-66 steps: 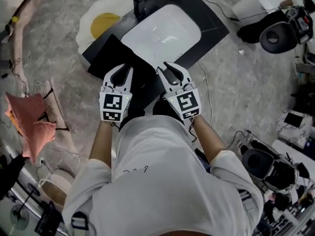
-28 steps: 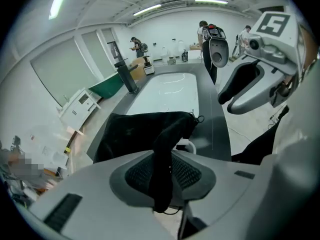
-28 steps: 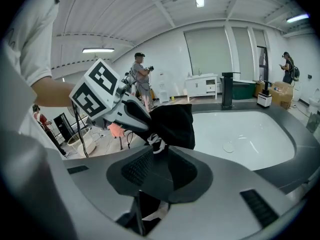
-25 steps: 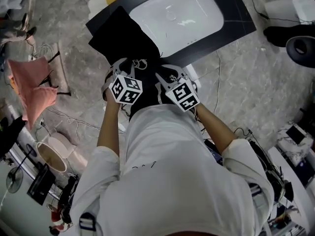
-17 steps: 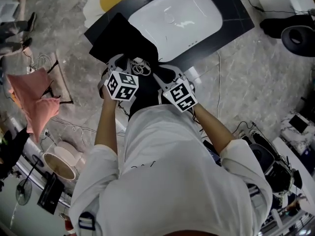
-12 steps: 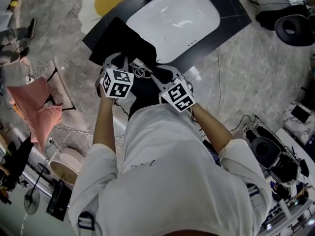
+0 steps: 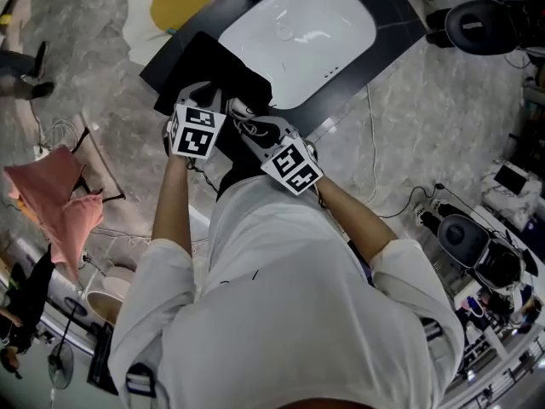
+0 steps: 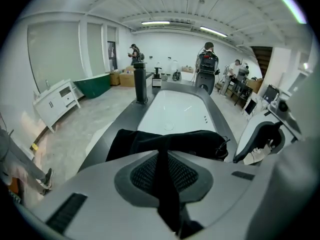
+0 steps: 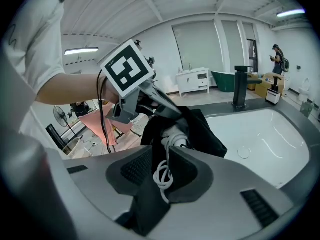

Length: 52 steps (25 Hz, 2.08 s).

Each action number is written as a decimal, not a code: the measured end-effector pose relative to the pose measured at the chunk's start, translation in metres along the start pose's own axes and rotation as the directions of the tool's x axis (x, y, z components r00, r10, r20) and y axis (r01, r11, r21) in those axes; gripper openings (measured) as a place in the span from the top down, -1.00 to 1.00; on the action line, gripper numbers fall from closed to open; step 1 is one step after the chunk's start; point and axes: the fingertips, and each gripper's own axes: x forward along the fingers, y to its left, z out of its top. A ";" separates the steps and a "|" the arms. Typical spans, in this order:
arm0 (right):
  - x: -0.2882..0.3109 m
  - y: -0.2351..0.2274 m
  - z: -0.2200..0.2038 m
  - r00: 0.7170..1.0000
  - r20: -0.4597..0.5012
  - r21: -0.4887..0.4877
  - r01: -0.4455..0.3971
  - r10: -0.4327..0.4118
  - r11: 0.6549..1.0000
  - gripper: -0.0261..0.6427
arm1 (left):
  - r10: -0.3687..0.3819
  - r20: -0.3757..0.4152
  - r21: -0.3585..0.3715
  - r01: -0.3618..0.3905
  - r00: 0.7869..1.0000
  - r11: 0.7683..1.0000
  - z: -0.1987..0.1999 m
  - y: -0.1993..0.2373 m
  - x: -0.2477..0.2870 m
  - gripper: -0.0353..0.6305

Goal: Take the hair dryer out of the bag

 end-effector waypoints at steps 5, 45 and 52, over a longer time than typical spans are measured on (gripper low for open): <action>0.022 -0.009 0.006 0.998 -0.032 0.012 0.049 -0.049 0.999 0.58 | -0.069 0.048 0.013 0.068 0.996 0.998 -0.001 -0.002 -0.006 0.72; 0.081 -0.035 -0.022 0.951 -0.294 0.129 -0.064 0.100 0.990 0.18 | -0.087 0.144 -0.085 0.100 0.986 0.991 -0.019 -0.033 -0.041 0.71; 0.052 -0.033 -0.024 0.937 -0.338 -0.007 -0.091 0.084 0.996 0.19 | -0.030 0.128 -0.115 0.045 0.991 0.992 -0.019 -0.031 -0.044 0.71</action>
